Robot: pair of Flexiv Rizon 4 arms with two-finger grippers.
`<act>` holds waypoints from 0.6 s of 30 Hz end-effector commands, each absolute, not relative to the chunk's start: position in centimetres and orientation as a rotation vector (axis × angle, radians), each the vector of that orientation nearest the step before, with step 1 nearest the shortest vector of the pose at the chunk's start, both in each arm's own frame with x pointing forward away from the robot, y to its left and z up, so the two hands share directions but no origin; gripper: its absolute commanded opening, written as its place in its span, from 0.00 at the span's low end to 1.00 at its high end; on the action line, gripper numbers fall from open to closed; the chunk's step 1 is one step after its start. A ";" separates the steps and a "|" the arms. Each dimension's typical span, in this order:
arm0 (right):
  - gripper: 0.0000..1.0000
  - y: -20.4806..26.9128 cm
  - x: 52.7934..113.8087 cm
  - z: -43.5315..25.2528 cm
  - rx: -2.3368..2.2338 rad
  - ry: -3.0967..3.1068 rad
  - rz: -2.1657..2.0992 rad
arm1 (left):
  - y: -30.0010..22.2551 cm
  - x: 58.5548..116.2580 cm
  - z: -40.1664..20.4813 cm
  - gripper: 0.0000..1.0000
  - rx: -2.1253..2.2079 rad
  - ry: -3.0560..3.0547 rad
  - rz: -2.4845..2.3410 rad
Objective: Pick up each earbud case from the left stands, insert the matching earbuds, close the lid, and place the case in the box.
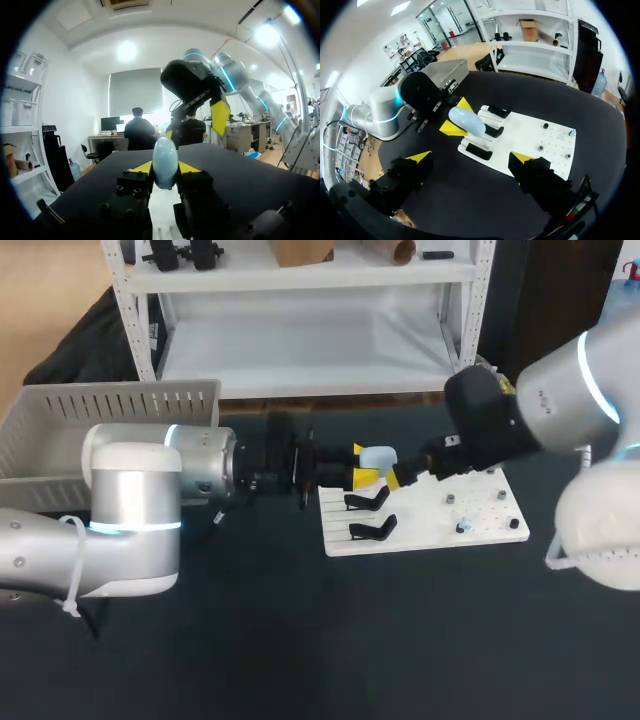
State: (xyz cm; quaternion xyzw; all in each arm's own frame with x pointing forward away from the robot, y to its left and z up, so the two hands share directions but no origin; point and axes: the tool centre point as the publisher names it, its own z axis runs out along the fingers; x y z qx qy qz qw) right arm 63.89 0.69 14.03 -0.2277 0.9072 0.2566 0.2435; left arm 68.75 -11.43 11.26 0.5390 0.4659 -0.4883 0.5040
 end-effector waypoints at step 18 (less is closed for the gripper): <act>1.00 1.4 67.0 12.5 -0.587 2.510 0.687 | -11.4 68.9 11.1 0.00 1.300 1.120 -1.181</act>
